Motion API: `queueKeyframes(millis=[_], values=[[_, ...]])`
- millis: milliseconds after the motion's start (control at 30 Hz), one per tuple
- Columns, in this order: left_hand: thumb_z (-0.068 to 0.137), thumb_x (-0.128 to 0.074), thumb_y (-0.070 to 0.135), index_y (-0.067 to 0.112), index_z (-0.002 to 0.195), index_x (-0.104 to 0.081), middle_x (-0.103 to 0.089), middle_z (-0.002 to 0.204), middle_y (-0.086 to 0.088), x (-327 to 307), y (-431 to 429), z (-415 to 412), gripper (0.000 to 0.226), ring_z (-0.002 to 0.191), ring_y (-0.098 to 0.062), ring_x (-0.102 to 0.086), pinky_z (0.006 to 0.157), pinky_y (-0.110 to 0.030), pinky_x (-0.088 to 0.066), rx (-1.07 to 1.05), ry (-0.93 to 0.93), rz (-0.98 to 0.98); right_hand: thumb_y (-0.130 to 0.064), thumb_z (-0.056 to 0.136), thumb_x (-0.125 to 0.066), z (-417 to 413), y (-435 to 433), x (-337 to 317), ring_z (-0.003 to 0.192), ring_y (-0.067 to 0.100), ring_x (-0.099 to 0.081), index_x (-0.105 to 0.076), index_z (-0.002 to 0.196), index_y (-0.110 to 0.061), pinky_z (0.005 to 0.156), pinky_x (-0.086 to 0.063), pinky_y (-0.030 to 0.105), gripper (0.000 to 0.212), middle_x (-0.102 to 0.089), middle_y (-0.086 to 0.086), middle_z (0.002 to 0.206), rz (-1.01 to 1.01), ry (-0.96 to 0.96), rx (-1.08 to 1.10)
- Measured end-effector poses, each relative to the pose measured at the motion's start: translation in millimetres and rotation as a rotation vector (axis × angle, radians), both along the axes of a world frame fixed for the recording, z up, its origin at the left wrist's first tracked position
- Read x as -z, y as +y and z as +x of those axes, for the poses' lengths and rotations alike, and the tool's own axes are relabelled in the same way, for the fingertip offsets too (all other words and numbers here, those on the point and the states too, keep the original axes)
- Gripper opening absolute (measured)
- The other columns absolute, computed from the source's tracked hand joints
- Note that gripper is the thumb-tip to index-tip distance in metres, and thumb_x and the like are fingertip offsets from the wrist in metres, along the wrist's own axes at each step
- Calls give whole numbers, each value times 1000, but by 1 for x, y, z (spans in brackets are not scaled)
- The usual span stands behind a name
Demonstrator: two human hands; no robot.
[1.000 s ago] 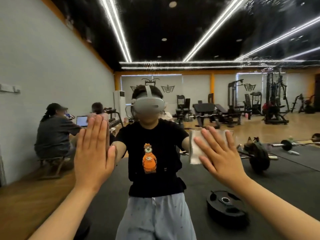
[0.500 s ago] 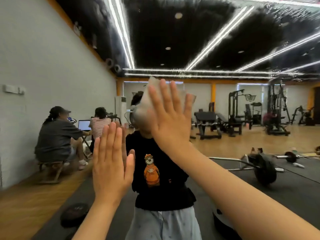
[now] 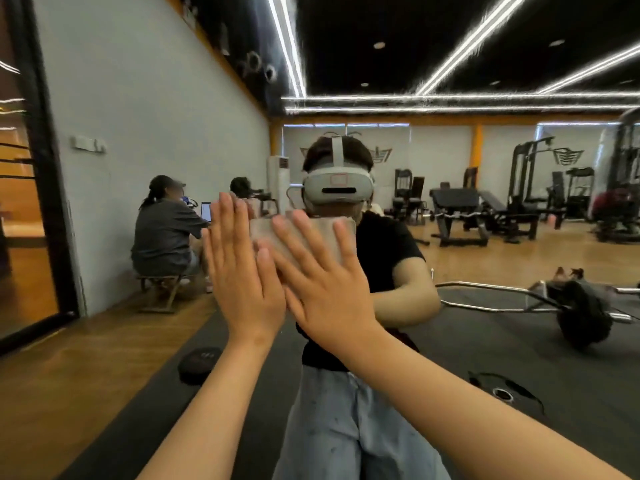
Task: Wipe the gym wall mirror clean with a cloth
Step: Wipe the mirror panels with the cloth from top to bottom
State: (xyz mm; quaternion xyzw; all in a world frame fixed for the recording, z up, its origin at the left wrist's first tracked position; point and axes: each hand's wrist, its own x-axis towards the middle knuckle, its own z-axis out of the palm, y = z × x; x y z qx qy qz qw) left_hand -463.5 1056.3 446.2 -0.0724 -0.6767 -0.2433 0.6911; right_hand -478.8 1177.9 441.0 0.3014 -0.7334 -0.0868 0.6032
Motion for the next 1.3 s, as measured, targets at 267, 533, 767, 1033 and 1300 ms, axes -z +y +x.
queueKeyframes(millis=[267, 533, 767, 1033, 1300], values=[[101, -26, 34, 1, 156, -15, -9, 165, -18, 3, -6, 3, 66, 153, -29, -5, 124, -50, -5, -140, -124, -106, -39, 104, -27, 6, 46, 104, 153, 22, -7, -21, 158, -26, 123, 2, 51, 56, -13, 0, 165, 123, -37, 77], [99, -28, 29, 0, 157, -9, -6, 165, -18, 2, -1, 5, 67, 153, -29, -2, 125, -47, -3, -292, -167, -112, -37, 104, -26, 2, 109, 70, 151, 19, -18, -28, 156, -28, 122, -5, 46, 53, -22, 0, 163, 100, -26, 56], [98, -25, 30, 0, 157, -8, -5, 165, -17, 2, 2, 4, 68, 154, -27, 0, 124, -50, -6, -328, -196, -114, -42, 107, -14, -9, 159, -69, 150, 20, -11, -23, 157, -24, 120, 2, 47, 54, -23, 9, 163, -250, 13, 126], [98, -27, 27, 2, 157, -6, -3, 165, -17, 4, 3, 5, 68, 153, -26, 2, 124, -48, -4, -340, -197, -107, -39, 105, -24, -4, 147, 13, 151, 29, -16, -23, 158, -24, 120, -5, 57, 55, -19, 8, 164, -269, -4, 61], [99, -24, 28, 4, 157, -3, -1, 166, -14, 5, 4, 6, 66, 154, -24, 3, 125, -44, -4, -418, -239, -104, -39, 103, -32, -7, 224, 122, 152, 22, -17, -29, 156, -27, 120, -11, 50, 54, -21, 1, 165, 143, -31, 97]])
